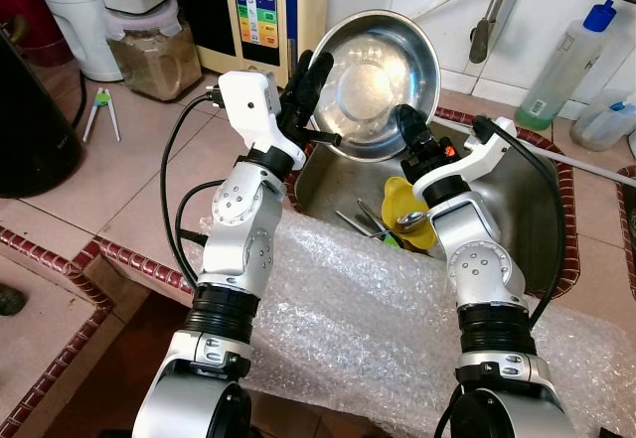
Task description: Kitchen organization
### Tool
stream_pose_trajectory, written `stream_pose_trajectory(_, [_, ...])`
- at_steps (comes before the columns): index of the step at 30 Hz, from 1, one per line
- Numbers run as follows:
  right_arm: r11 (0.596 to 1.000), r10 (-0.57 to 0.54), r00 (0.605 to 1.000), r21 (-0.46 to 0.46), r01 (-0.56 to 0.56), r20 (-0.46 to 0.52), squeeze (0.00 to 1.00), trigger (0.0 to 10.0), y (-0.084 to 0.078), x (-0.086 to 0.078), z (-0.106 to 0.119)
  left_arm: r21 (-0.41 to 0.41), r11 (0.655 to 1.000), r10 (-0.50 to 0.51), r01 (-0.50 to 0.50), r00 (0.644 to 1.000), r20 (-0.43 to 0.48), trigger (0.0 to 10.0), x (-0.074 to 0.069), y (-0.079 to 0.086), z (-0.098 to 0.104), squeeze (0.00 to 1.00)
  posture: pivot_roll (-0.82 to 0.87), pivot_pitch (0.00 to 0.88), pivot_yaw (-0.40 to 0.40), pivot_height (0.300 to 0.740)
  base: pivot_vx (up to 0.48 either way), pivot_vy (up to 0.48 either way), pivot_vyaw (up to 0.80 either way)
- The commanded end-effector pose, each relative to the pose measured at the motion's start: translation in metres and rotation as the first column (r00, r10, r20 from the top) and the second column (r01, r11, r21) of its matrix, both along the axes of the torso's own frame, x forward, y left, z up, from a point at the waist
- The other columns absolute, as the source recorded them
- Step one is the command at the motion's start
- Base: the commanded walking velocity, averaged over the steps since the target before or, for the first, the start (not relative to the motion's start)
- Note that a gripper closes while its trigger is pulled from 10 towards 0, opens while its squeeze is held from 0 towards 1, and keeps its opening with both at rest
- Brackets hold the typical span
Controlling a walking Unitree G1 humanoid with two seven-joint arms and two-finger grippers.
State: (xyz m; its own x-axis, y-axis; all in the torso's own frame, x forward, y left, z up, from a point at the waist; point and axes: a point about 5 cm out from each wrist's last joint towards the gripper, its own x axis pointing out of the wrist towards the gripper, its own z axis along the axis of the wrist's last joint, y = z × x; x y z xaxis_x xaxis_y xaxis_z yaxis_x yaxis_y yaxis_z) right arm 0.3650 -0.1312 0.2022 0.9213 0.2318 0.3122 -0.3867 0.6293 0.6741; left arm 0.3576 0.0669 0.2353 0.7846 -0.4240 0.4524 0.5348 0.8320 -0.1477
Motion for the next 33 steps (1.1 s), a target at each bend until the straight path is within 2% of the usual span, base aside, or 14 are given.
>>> stream_pose_trajectory(1, [0.999,-0.041,0.999,-0.015,0.041,-0.013,0.0,0.0,-0.006,0.002,0.001,0.032,0.998,-0.052,0.053,0.999,-0.012,10.0,-0.003,-0.008,-0.005,1.0,-0.01,0.124,-0.013,0.74,0.0,0.0,0.0])
stream_pose_trajectory(7, [0.983,-0.182,0.981,-0.04,0.179,-0.064,0.0,0.0,-0.023,0.006,-0.004,0.139,0.984,-0.107,0.114,0.993,-0.056,10.0,-0.002,-0.009,-0.019,1.0,-0.01,0.126,-0.012,0.74,0.0,0.0,0.0])
stream_pose_trajectory(10, [0.956,-0.284,0.953,-0.1,0.274,-0.106,0.0,0.0,-0.035,0.007,-0.008,0.2,0.969,-0.128,0.144,0.988,-0.087,10.0,0.001,-0.004,-0.026,1.0,-0.01,0.127,-0.008,0.74,0.0,0.0,0.0])
stream_pose_trajectory(11, [0.927,-0.366,0.921,-0.145,0.347,-0.134,0.0,0.0,-0.046,0.008,-0.013,0.224,0.962,-0.137,0.158,0.985,-0.105,10.0,0.0,-0.003,-0.031,1.0,-0.01,0.127,-0.007,0.74,0.0,0.0,0.0])
stream_pose_trajectory(13, [0.918,-0.386,0.912,-0.158,0.365,-0.14,0.0,0.0,-0.049,0.008,-0.014,0.229,0.96,-0.139,0.161,0.984,-0.109,10.0,0.0,-0.002,-0.033,1.0,-0.01,0.127,-0.007,0.74,0.0,0.0,0.0])
stream_pose_trajectory(15, [0.896,-0.435,0.883,-0.184,0.405,-0.175,0.0,0.0,-0.058,0.008,-0.02,0.254,0.952,-0.143,0.172,0.981,-0.128,10.0,-0.002,-0.001,-0.041,1.0,-0.01,0.129,-0.006,0.74,0.0,0.0,0.0])
stream_pose_trajectory(18, [0.849,-0.52,0.821,-0.252,0.465,-0.237,0.0,0.0,-0.071,0.006,-0.033,0.297,0.933,-0.16,0.205,0.972,-0.171,10.0,-0.007,-0.001,-0.058,1.0,-0.01,0.132,-0.005,0.74,0.0,0.0,0.0])
stream_pose_trajectory(21, [0.818,-0.57,0.775,-0.281,0.502,-0.274,0.0,0.0,-0.079,0.004,-0.041,0.339,0.909,-0.173,0.242,0.96,-0.221,10.0,-0.011,0.0,-0.072,1.0,-0.01,0.133,-0.005,0.74,0.0,0.0,0.0])
stream_pose_trajectory(23, [0.778,-0.608,0.752,-0.374,0.504,-0.253,0.0,0.0,-0.082,0.003,-0.046,0.374,0.885,-0.185,0.277,0.947,-0.262,10.0,-0.015,-0.001,-0.085,1.0,-0.01,0.133,-0.006,0.74,0.0,0.0,0.0])
stream_pose_trajectory(25, [0.771,-0.614,0.748,-0.395,0.499,-0.252,0.0,0.0,-0.082,0.003,-0.047,0.382,0.881,-0.184,0.279,0.946,-0.268,10.0,-0.016,-0.001,-0.089,1.0,-0.01,0.133,-0.006,0.74,0.0,0.0,0.0])
stream_pose_trajectory(27, [0.755,-0.634,0.725,-0.421,0.503,-0.27,0.0,0.0,-0.085,0.002,-0.052,0.396,0.872,-0.184,0.288,0.942,-0.279,10.0,-0.017,-0.002,-0.092,1.0,-0.02,0.133,-0.006,0.74,0.0,0.0,0.0])
stream_pose_trajectory(28, [0.741,-0.652,0.698,-0.443,0.504,-0.297,0.0,0.0,-0.088,0.0,-0.059,0.408,0.864,-0.187,0.294,0.941,-0.283,10.0,-0.018,-0.002,-0.094,1.0,-0.01,0.133,-0.006,0.74,0.0,0.0,0.0])
stream_pose_trajectory(32, [0.737,-0.663,0.666,-0.453,0.502,-0.342,0.0,0.0,-0.092,-0.001,-0.067,0.414,0.861,-0.186,0.295,0.941,-0.283,10.0,-0.018,-0.003,-0.094,1.0,-0.01,0.133,-0.005,0.74,0.0,0.0,0.0])
stream_pose_trajectory(33, [0.746,-0.655,0.665,-0.449,0.492,-0.359,0.02,1.8,-0.092,-0.003,-0.071,0.415,0.862,-0.183,0.292,0.942,-0.282,10.0,-0.017,-0.003,-0.093,1.0,-0.02,0.133,-0.005,0.74,0.0,0.0,0.0])
